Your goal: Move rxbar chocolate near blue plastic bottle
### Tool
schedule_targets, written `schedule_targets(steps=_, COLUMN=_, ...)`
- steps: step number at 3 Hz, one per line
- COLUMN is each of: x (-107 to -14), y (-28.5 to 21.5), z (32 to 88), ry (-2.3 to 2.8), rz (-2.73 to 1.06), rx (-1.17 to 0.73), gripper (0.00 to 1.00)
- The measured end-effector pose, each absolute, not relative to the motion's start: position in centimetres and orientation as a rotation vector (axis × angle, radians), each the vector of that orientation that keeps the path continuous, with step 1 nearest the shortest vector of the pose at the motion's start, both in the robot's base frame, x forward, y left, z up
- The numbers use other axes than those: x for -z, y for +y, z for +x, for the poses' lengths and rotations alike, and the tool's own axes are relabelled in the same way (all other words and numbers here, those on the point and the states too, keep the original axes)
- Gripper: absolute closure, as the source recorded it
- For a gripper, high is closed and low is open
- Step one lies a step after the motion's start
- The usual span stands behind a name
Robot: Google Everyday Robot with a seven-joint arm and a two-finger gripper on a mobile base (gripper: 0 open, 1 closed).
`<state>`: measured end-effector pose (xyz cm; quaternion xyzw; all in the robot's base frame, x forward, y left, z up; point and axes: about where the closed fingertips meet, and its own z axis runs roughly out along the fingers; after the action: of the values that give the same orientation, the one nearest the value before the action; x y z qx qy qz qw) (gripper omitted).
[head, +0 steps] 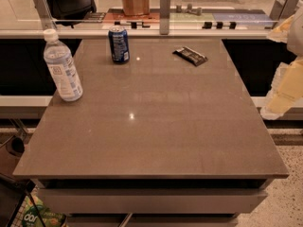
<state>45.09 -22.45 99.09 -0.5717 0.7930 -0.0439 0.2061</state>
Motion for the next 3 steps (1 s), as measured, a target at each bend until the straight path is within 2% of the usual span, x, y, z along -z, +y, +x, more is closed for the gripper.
schedule_targets(steps=2, x=-99.3, y=-24.9, z=49.8, ry=2.179, rz=-1.210, rx=0.101, gripper=0.00)
schedule_targets(steps=3, x=-98.8, y=-25.8, z=54.1, ry=2.150, rz=-1.045, rx=0.069, gripper=0.00)
